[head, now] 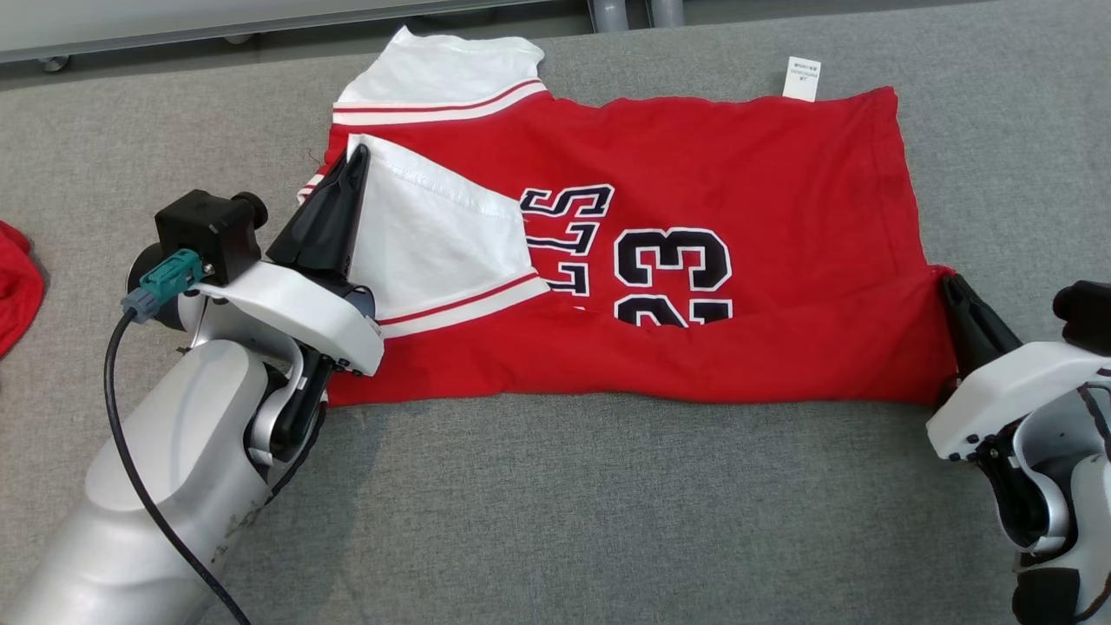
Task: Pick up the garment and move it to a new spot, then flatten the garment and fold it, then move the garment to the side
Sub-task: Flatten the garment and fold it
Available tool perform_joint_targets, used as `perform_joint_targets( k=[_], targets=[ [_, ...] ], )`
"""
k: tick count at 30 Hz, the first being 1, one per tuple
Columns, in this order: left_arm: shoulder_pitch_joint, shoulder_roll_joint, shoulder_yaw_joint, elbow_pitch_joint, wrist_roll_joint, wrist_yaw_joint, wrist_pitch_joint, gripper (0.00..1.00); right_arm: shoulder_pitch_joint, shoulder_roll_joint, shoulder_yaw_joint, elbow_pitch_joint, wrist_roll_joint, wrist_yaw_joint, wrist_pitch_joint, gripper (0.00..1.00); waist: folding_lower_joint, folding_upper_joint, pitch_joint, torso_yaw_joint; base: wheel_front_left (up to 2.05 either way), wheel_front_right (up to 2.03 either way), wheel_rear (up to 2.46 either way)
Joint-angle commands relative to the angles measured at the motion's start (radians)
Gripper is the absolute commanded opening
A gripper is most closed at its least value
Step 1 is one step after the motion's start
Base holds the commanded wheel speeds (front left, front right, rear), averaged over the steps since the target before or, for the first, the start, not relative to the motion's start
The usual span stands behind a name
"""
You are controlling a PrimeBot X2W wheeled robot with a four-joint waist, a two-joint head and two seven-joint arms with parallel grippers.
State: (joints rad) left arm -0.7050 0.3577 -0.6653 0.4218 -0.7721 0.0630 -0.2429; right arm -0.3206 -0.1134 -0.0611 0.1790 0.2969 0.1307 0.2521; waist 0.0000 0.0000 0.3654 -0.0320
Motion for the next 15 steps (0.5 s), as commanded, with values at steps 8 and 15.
perform_joint_targets(
  k=[8, 15],
  targets=[
    [-0.009, 0.0, -0.009, 0.005, 0.005, 0.005, 0.006, 0.0, 0.042, 0.003, -0.067, -0.063, 0.006, 0.0, -0.041, 0.0, 0.0, 0.0, -0.005, 0.007, 0.0, 0.0, 0.0],
    [-0.011, -0.013, -0.009, 0.03, 0.003, 0.015, 0.005, 0.0, 0.033, 0.018, -0.082, -0.069, -0.013, 0.0, -0.047, 0.0, 0.0, 0.0, 0.004, 0.009, 0.0, 0.0, 0.0]
  ],
)
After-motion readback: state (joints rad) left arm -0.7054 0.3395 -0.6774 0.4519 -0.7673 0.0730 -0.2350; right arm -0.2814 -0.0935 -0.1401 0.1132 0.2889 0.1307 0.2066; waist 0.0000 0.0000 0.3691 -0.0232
